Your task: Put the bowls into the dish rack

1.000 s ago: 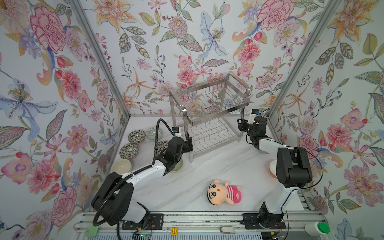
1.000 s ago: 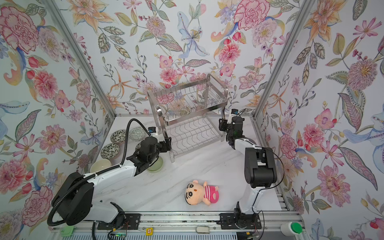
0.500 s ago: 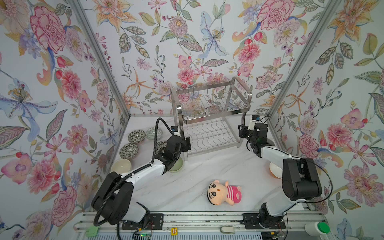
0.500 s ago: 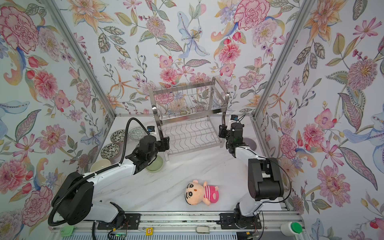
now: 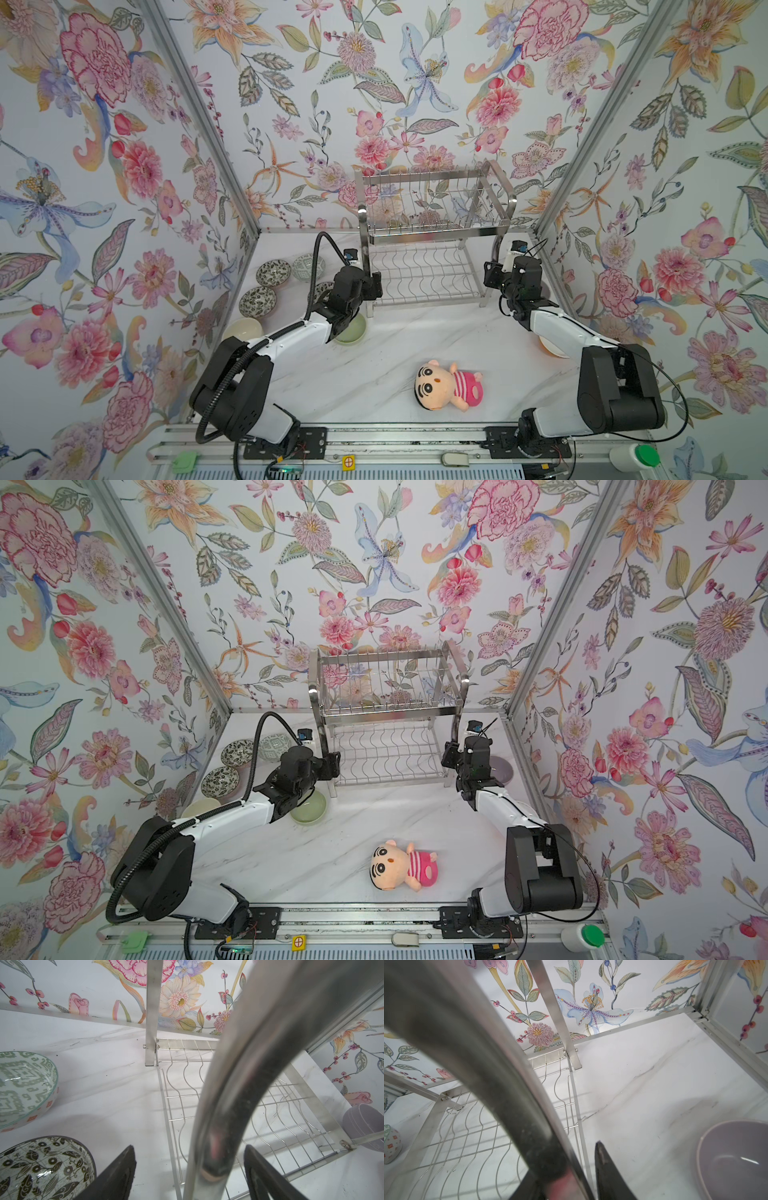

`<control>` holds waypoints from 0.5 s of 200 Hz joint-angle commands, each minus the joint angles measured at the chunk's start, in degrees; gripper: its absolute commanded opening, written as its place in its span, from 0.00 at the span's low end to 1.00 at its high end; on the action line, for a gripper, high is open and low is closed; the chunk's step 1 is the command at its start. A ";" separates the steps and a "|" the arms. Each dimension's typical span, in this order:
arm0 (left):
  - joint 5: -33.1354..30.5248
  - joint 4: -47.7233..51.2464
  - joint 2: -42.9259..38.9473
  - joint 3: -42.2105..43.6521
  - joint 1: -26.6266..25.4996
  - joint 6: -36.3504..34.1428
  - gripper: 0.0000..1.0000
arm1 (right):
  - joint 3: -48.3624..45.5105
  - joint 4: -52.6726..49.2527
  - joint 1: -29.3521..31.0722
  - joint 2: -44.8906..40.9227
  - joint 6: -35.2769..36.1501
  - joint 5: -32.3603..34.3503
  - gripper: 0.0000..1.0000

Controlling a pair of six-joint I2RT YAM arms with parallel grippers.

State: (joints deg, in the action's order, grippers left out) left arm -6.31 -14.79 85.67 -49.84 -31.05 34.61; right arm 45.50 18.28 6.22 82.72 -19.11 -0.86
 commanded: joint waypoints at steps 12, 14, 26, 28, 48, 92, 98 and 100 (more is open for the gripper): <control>2.09 1.25 1.41 -2.67 2.32 -1.32 0.80 | -4.01 -6.87 0.84 -2.79 -13.11 6.88 0.12; 2.22 1.32 1.43 -2.70 2.46 -1.33 0.80 | -4.19 -6.86 0.89 -2.88 -13.24 6.98 0.12; 2.85 1.26 1.57 -2.83 2.89 -1.36 0.80 | -4.54 -7.28 1.15 -3.27 -13.84 7.02 0.12; 2.92 1.34 1.66 -2.92 2.91 -1.38 0.80 | -4.54 -7.47 1.21 -3.26 -13.91 7.15 0.12; 3.78 1.51 1.70 -3.22 3.02 -1.46 0.80 | -4.04 -8.26 1.38 -2.86 -13.62 6.95 0.13; 5.49 1.31 1.28 -2.76 3.07 -1.26 0.81 | -1.67 -9.12 1.16 -2.12 -11.30 6.36 0.15; 5.62 1.26 1.04 -2.70 3.11 -1.63 0.81 | -1.49 -9.16 1.16 -2.12 -11.06 6.17 0.16; 5.67 1.25 0.96 -2.67 3.08 -1.76 0.81 | -1.40 -9.23 1.16 -2.12 -10.97 6.08 0.16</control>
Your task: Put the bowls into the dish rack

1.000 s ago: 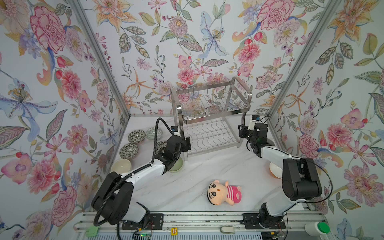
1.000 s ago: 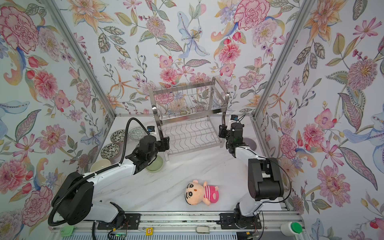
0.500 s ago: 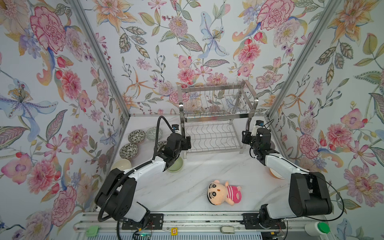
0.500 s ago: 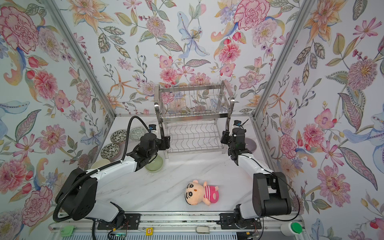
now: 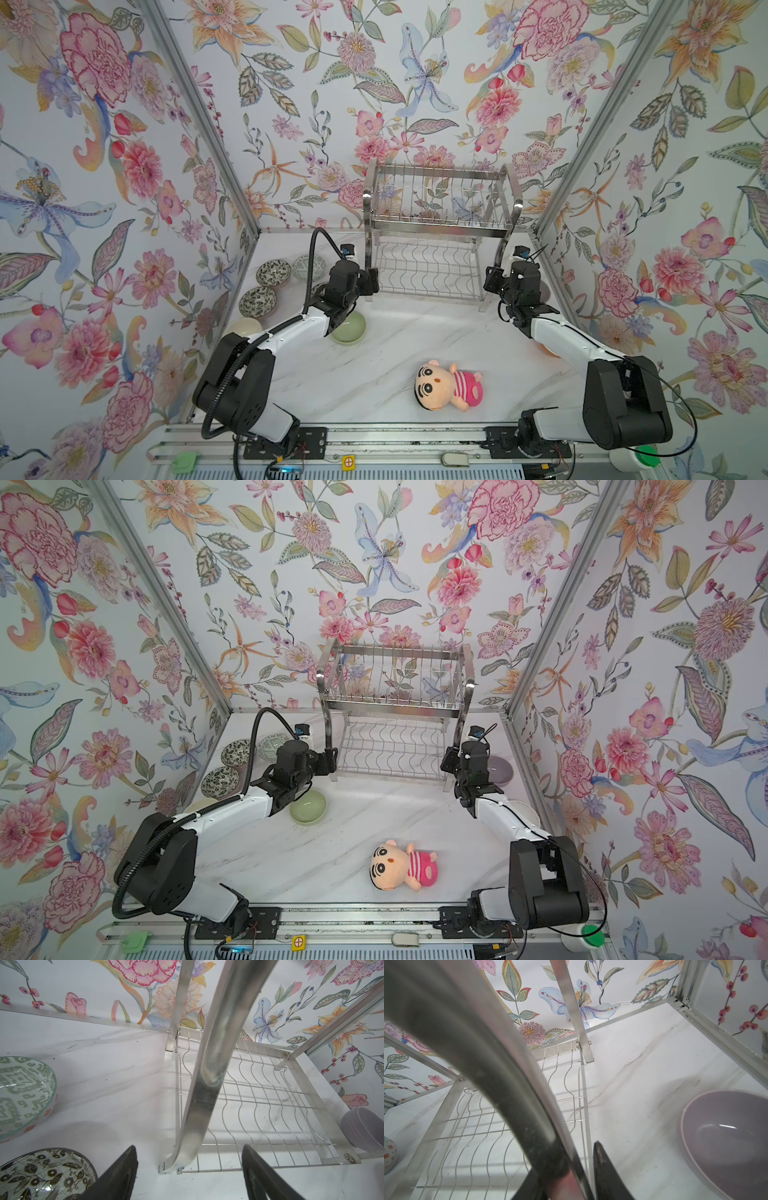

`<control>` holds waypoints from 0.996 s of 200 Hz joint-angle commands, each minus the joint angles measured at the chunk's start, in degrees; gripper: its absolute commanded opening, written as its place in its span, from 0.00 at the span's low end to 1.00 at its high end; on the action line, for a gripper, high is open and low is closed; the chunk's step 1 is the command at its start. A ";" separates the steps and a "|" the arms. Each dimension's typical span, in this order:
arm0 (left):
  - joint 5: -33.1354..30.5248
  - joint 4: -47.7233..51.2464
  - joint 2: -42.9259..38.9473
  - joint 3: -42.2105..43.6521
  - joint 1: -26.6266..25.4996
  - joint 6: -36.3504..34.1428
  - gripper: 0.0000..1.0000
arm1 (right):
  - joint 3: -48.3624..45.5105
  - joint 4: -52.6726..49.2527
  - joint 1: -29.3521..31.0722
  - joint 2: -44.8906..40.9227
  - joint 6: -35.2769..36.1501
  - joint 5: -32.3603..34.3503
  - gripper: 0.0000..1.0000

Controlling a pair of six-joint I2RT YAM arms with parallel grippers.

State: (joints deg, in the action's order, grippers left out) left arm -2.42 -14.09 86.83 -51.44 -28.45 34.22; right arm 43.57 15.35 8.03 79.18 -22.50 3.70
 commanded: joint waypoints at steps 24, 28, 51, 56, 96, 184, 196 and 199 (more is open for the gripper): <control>1.75 0.55 -0.91 -1.11 0.50 -3.42 0.85 | 0.38 -6.29 -0.65 0.77 -6.64 0.56 0.20; 1.83 0.52 -0.80 -1.12 0.64 -3.69 0.85 | 0.24 -6.22 -0.58 0.69 -6.48 0.37 0.20; 2.97 -0.63 0.36 -2.19 0.96 -5.58 0.89 | -0.33 -5.77 -0.39 -0.12 -6.06 -0.05 0.25; 3.13 -0.92 0.93 -2.72 0.94 -6.11 0.89 | -0.33 -5.86 -0.34 -0.16 -5.93 -0.02 0.26; 4.09 -1.66 6.97 -7.35 2.91 -5.18 0.86 | -0.54 -6.13 -0.35 -0.75 -5.96 -0.20 0.26; 9.32 -8.49 6.41 -3.05 3.21 -5.96 0.31 | 0.63 -5.08 -0.12 1.94 -5.95 -1.22 0.19; 10.47 -9.68 5.60 -2.12 3.21 -5.63 0.27 | 0.68 -4.88 0.05 2.36 -6.05 -1.33 0.18; 10.87 -9.96 5.49 -1.97 3.15 -5.57 0.27 | 0.71 -4.77 0.12 2.40 -6.06 -1.31 0.18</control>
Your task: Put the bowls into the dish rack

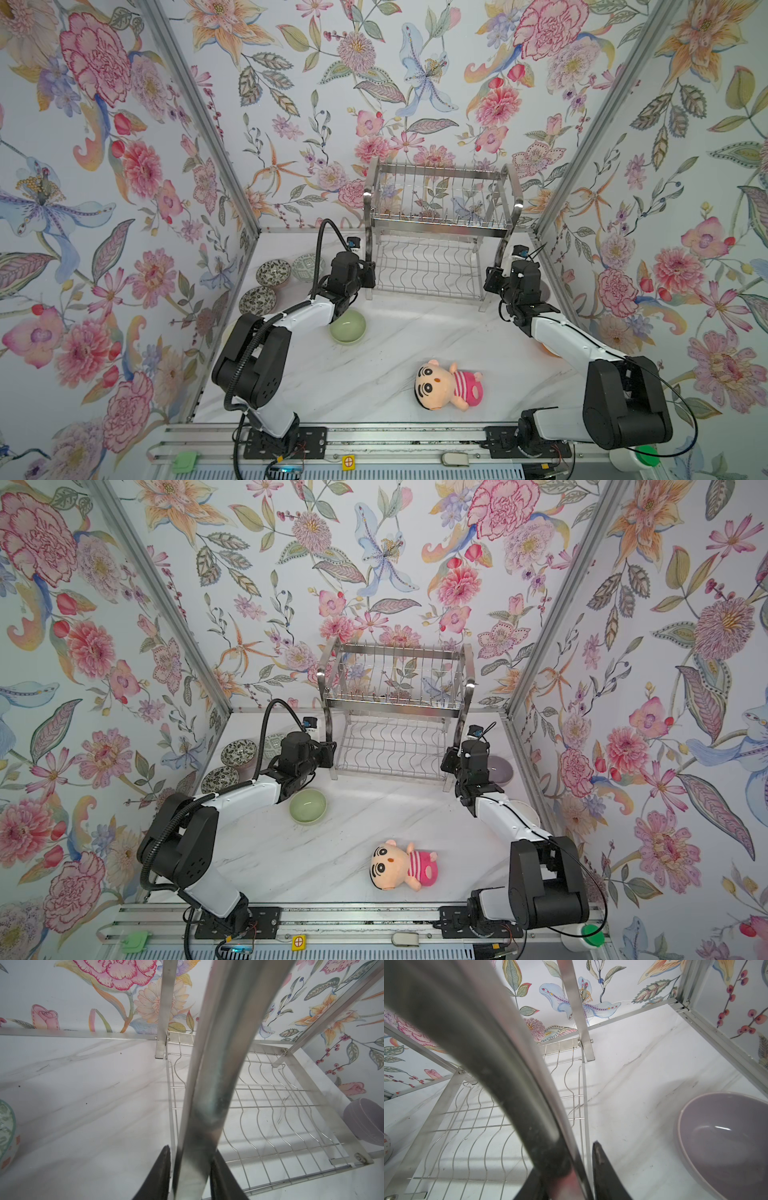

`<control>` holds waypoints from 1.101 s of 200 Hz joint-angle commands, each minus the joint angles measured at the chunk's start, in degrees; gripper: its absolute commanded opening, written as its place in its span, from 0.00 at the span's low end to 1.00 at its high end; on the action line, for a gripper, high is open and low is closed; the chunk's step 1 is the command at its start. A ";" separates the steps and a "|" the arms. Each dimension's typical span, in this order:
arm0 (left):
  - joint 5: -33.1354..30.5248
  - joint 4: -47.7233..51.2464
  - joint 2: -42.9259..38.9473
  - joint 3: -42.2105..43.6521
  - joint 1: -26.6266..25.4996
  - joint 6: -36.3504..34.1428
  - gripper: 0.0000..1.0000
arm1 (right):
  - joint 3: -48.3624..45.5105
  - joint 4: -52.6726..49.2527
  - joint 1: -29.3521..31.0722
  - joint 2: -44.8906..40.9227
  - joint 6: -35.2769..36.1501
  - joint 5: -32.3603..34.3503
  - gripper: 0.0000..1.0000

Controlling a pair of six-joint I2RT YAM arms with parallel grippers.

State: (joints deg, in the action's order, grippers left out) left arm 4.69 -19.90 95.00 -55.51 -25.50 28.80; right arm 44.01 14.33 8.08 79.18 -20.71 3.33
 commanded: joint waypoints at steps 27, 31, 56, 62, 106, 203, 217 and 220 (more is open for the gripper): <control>5.35 -4.98 -3.14 3.10 0.25 -0.03 0.23 | 0.02 -3.34 0.36 2.82 -7.78 -0.61 0.18; 5.33 -5.12 -3.14 3.17 0.25 -0.01 0.22 | 0.00 -3.32 0.39 2.90 -7.77 -0.69 0.18; 5.65 -5.85 -2.92 3.49 0.25 0.46 0.15 | -0.22 -3.34 0.34 2.90 -7.46 -0.67 0.17; 5.95 -5.98 -2.89 3.53 0.29 0.76 0.14 | -0.24 -3.40 0.36 2.87 -7.42 -0.68 0.17; 6.00 -6.70 -4.66 5.33 -0.10 3.01 0.08 | -0.33 -4.45 0.20 1.86 -5.86 -0.95 0.17; 4.48 -5.66 -7.99 7.62 -1.97 5.83 0.10 | 2.17 -6.39 -3.23 3.11 -3.84 -3.89 0.17; 4.15 -5.18 -7.78 7.22 -2.12 6.08 0.13 | 3.21 -7.39 -3.68 3.77 -3.94 -4.50 0.17; 4.11 -5.03 -7.73 7.13 -2.15 6.16 0.14 | 3.22 -7.42 -3.76 3.82 -4.05 -4.72 0.17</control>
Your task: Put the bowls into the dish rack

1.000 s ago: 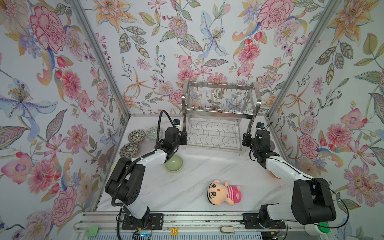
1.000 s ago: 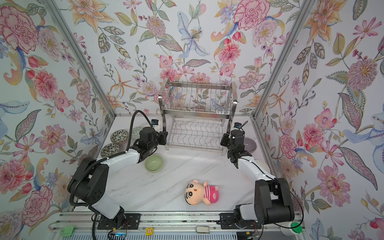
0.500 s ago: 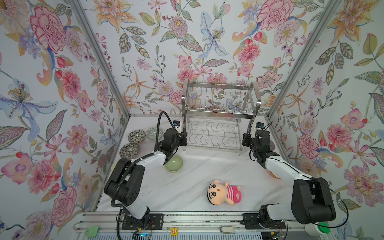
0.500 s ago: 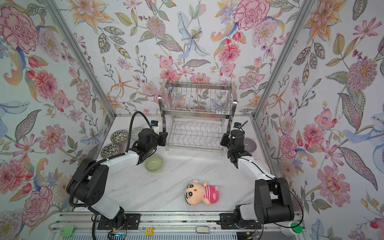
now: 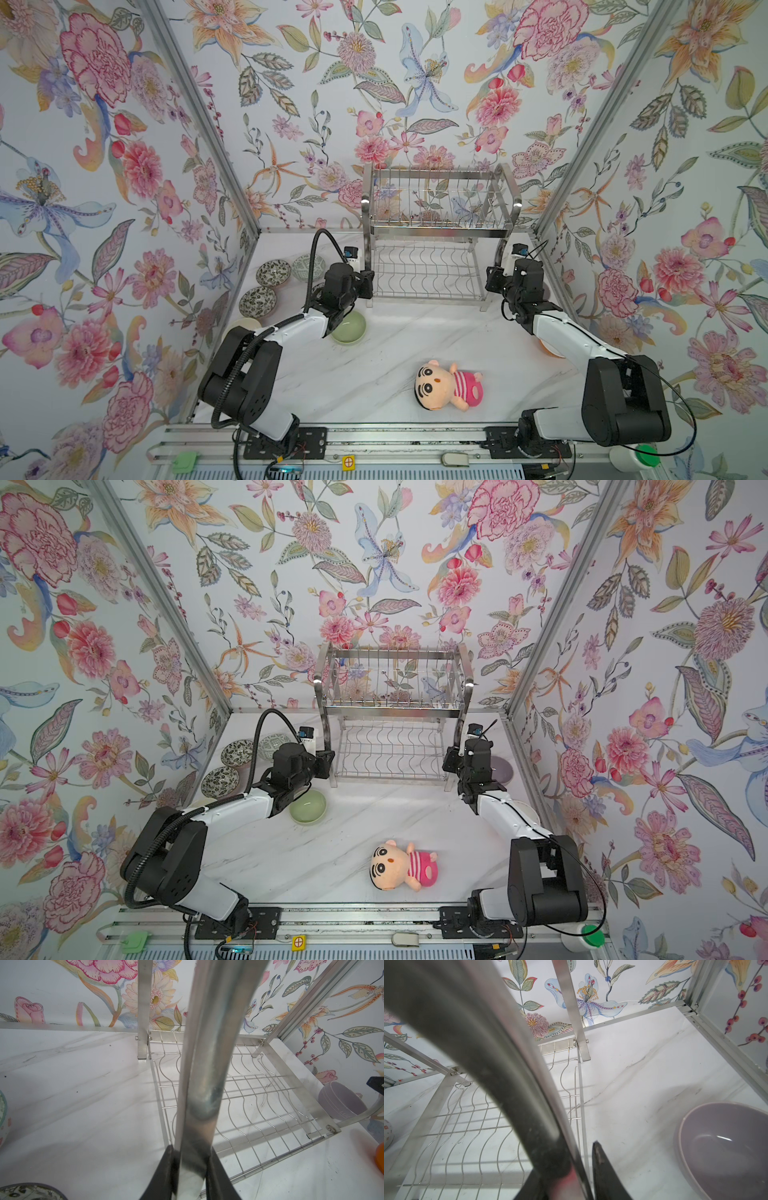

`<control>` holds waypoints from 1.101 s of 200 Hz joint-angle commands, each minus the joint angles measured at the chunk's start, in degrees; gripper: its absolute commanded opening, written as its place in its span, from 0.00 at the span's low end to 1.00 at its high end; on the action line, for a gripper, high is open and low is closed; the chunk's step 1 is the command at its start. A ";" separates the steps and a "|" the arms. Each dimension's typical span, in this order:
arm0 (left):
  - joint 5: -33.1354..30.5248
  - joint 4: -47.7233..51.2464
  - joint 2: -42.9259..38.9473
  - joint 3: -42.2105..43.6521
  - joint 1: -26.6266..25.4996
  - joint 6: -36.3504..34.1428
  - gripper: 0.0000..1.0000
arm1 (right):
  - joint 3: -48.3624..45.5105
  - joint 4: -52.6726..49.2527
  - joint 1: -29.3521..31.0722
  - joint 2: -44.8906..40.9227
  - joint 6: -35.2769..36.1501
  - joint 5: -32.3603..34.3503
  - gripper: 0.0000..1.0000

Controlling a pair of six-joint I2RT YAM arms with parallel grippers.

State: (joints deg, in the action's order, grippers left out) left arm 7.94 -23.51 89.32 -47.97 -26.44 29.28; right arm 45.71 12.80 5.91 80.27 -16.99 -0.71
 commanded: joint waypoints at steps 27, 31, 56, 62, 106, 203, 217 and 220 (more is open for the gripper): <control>0.26 -1.34 -2.65 -0.38 -1.49 6.27 0.22 | 0.77 -5.41 -1.52 2.01 -8.63 -1.01 0.18; 0.16 -1.32 -2.73 -0.33 -1.58 6.32 0.24 | 0.61 -5.41 -1.52 2.00 -8.66 -0.96 0.19; 0.05 -0.10 -3.61 -0.47 -1.75 6.62 0.34 | 0.94 -6.57 -1.61 1.49 -7.94 -0.89 0.25; 0.01 0.37 -3.86 -0.70 -1.82 6.66 0.36 | 1.08 -6.87 -1.61 1.38 -7.88 -0.95 0.28; -1.35 5.01 -6.20 -0.76 -1.85 5.67 0.50 | 0.80 -8.56 -1.60 -0.83 -8.11 -0.93 0.54; -5.23 16.04 -16.79 1.30 -1.77 2.94 1.00 | -0.11 -15.25 -0.39 -8.81 -7.33 -0.31 0.97; -6.15 18.63 -18.28 1.30 -1.78 3.06 0.99 | -0.18 -16.56 0.04 -10.25 -7.20 -0.11 0.99; -6.45 19.18 -18.56 1.30 -1.82 3.04 0.99 | -0.19 -16.88 0.17 -10.63 -7.20 -0.04 0.99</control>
State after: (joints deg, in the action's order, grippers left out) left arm 3.97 -9.82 73.45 -47.86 -27.83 33.39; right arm 46.46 -0.25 5.21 72.29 -24.38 -1.89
